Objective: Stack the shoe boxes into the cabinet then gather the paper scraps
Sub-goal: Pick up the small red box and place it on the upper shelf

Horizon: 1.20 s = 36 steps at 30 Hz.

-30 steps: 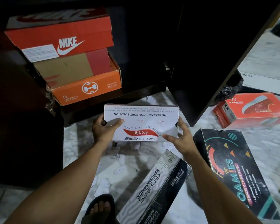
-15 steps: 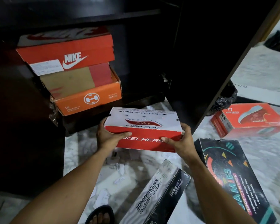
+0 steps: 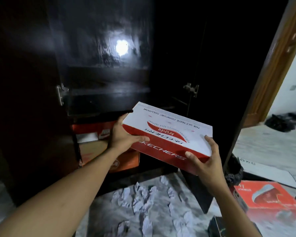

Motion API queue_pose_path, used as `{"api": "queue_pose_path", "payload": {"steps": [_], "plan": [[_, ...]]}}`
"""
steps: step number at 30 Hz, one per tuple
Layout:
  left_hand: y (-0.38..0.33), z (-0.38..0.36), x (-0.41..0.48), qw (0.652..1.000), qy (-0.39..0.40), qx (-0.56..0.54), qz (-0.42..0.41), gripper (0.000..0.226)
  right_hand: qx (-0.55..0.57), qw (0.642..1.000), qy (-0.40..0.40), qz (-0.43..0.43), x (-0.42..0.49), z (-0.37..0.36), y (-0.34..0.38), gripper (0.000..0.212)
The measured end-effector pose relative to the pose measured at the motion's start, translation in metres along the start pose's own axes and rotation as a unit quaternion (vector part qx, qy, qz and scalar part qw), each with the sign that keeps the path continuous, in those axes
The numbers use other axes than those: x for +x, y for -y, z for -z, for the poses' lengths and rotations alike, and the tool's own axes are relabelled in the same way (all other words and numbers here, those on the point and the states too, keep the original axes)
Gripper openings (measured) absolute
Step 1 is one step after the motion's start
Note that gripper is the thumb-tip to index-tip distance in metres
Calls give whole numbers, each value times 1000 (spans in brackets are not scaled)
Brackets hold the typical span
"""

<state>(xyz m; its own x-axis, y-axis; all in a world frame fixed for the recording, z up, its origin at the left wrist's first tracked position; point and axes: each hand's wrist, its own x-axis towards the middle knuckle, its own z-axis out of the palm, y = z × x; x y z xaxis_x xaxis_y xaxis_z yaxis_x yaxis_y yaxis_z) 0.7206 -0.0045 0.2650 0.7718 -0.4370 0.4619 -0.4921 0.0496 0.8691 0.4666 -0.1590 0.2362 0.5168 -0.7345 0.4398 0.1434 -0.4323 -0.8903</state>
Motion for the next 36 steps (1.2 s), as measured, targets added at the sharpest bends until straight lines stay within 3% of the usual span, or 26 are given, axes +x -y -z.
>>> {"api": "queue_pose_path", "payload": {"steps": [4,11,16,20,25,30,36], "plan": [[-38,9,46,999,-1,26,-41,127,-41,997,-41,42,24,-9,36,79],[-39,-20,100,993,-54,101,-28,107,-111,988,-93,57,74,-37,54,87],[-24,-50,133,998,-11,67,-14,83,-87,991,-88,48,93,-41,42,94],[-29,-78,134,996,66,57,-27,62,-74,993,-72,48,111,-51,38,84],[-40,-110,127,989,127,43,-69,96,-108,988,-80,79,154,-61,25,70],[-37,-132,154,978,77,147,-125,80,-131,986,-69,72,204,-66,17,48],[-25,-151,202,979,76,168,-84,84,-173,984,8,50,258,-76,-1,58]]}}
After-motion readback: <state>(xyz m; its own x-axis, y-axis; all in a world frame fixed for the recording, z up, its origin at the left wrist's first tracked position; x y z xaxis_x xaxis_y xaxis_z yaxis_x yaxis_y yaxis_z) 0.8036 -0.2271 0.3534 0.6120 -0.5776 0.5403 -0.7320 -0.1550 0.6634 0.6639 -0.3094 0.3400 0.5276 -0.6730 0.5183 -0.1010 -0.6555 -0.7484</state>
